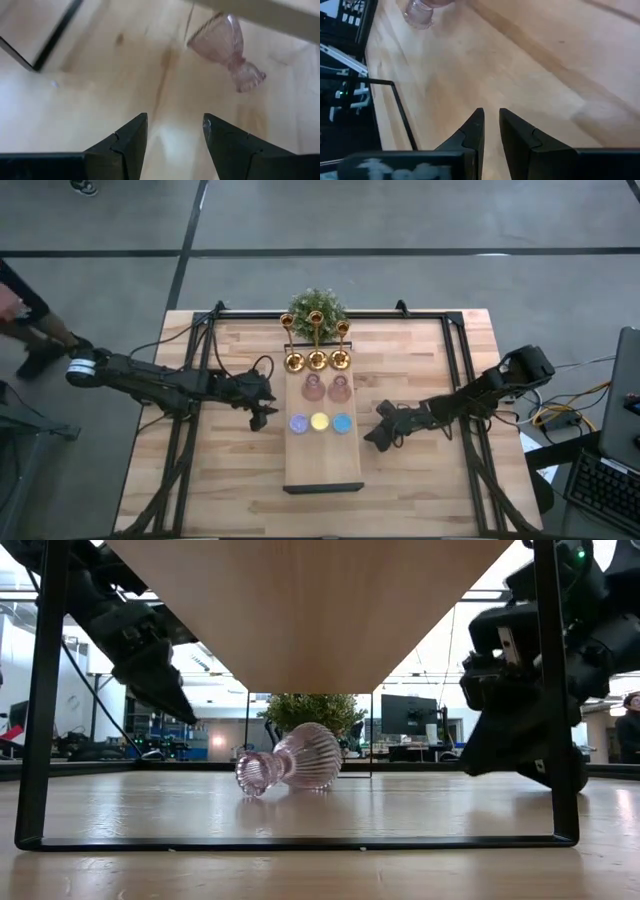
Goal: Pick & Place candle stick holders
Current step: Put the pink glass candle holder on the shelf aligned with the pink glass candle holders
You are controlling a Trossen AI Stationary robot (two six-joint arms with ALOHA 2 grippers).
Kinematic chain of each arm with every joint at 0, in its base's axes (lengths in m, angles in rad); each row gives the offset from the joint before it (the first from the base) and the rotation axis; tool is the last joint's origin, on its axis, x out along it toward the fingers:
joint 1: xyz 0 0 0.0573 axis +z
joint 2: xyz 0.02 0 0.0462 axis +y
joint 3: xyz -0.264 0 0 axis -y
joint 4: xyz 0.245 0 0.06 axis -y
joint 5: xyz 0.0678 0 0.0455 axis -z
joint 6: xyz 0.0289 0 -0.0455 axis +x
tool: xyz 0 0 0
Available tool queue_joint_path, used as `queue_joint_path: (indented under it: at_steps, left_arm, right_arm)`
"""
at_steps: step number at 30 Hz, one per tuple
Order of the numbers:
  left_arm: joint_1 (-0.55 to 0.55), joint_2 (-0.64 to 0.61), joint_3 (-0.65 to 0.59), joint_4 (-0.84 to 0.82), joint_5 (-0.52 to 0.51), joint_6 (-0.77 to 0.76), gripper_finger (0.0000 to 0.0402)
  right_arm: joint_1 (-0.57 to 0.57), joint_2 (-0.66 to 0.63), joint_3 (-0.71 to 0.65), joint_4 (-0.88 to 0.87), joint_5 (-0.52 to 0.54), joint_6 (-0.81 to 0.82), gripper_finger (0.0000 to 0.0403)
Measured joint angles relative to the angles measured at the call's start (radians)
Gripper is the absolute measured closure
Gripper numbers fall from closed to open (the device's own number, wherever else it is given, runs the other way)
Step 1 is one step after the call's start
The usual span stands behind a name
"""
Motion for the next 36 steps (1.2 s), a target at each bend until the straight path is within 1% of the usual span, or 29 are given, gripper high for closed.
queue_joint_path:
  at_steps: [5,9,15,17,20,23,26,29,32,36]
  left_arm:
    - [-0.001,0.000,-0.008,-0.035,0.004,-0.073,0.0207]
    - [-0.002,0.000,-0.036,-0.041,0.023,-0.147,0.0207]
    - [-0.003,-0.002,-0.105,-0.045,0.094,-0.306,0.0207]
    - [-0.003,-0.002,-0.132,-0.043,0.130,-0.355,0.0207]
    - [-0.004,-0.002,-0.168,-0.049,0.162,-0.426,0.0207]
    - [-0.003,-0.005,-0.190,-0.040,0.204,-0.506,0.0207]
    - [-0.003,-0.008,-0.200,-0.048,0.242,-0.590,0.0209]
    - [-0.003,-0.017,-0.197,-0.050,0.276,-0.667,0.0209]
    - [-0.003,-0.030,-0.182,-0.064,0.287,-0.720,0.0209]
    - [-0.003,-0.045,-0.153,-0.060,0.276,-0.756,0.0211]
  right_arm:
    - [0.002,0.036,0.061,-0.022,-0.016,-0.017,0.0349]
    - [0.003,0.079,0.102,0.001,-0.024,-0.036,0.0349]
    - [0.003,0.144,0.124,0.003,-0.021,-0.048,0.0351]
    - [0.004,0.150,0.124,0.003,-0.019,-0.116,0.0360]
    - [0.011,0.153,0.123,0.001,0.003,-0.252,0.0387]
    - [0.010,0.157,0.119,-0.007,0.041,-0.457,0.0393]
    - [0.003,0.165,0.117,-0.007,0.082,-0.597,0.0395]
    - [0.006,0.181,0.117,0.007,0.143,-0.661,0.0395]
    - [0.006,0.201,0.115,0.032,0.163,-0.706,0.0395]
    - [0.010,0.250,0.107,0.174,0.177,-0.767,0.0395]
